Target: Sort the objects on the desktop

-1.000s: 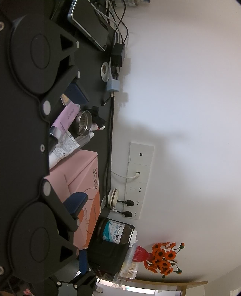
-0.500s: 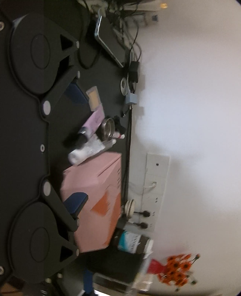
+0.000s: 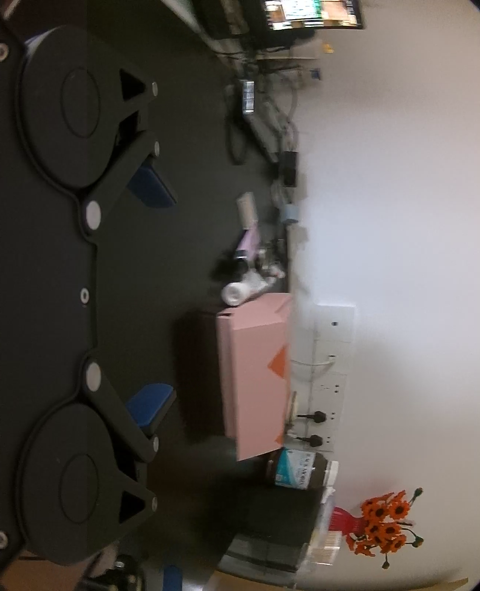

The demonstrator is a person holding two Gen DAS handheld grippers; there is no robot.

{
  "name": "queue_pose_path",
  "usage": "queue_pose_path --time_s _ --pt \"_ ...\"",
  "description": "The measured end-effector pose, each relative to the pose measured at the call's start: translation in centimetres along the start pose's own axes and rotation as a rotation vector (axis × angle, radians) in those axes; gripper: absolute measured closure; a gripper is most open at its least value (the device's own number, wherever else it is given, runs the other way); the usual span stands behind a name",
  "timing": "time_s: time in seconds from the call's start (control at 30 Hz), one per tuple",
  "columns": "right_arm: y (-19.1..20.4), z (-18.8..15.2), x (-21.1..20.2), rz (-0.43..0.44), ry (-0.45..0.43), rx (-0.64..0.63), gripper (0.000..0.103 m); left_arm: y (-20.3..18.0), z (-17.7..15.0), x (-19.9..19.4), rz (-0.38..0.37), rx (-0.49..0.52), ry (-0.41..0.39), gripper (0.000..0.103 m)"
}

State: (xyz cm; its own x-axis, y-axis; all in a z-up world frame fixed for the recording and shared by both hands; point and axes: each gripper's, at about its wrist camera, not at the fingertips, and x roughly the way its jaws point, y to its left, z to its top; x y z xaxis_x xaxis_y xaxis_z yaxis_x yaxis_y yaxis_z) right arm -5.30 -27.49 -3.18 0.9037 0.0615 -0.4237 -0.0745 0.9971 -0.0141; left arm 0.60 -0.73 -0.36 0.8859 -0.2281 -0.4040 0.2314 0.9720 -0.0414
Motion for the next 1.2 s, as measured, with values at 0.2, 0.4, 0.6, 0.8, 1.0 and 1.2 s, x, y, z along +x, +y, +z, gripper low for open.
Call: queue_pose_path --time_s 0.2,0.4,0.6,0.8,1.0,1.2 --pt "-0.9 -0.2 -0.4 -0.008 -0.014 0.033 0.001 0.7 -0.3 0.5 0.020 -0.027 0.012 0.000" --pt "-0.8 2.3 1.0 -0.012 -0.052 -0.025 0.001 0.7 2.8 1.8 0.022 0.002 -0.037 0.000" --pt "-0.2 6.5 4.9 -0.021 -0.085 -0.085 0.001 1.2 6.2 3.7 0.012 0.005 -0.068 0.000" --pt "0.0 9.1 9.3 -0.015 -0.026 -0.102 0.001 2.7 8.1 6.0 0.032 -0.022 -0.073 0.000" --pt "1.6 8.7 11.7 -0.038 0.026 -0.191 0.001 3.4 7.8 8.3 0.050 -0.021 -0.044 0.000" --pt "2.7 8.2 12.9 -0.053 0.042 -0.232 0.001 3.7 8.0 9.6 0.054 -0.010 -0.051 0.000"
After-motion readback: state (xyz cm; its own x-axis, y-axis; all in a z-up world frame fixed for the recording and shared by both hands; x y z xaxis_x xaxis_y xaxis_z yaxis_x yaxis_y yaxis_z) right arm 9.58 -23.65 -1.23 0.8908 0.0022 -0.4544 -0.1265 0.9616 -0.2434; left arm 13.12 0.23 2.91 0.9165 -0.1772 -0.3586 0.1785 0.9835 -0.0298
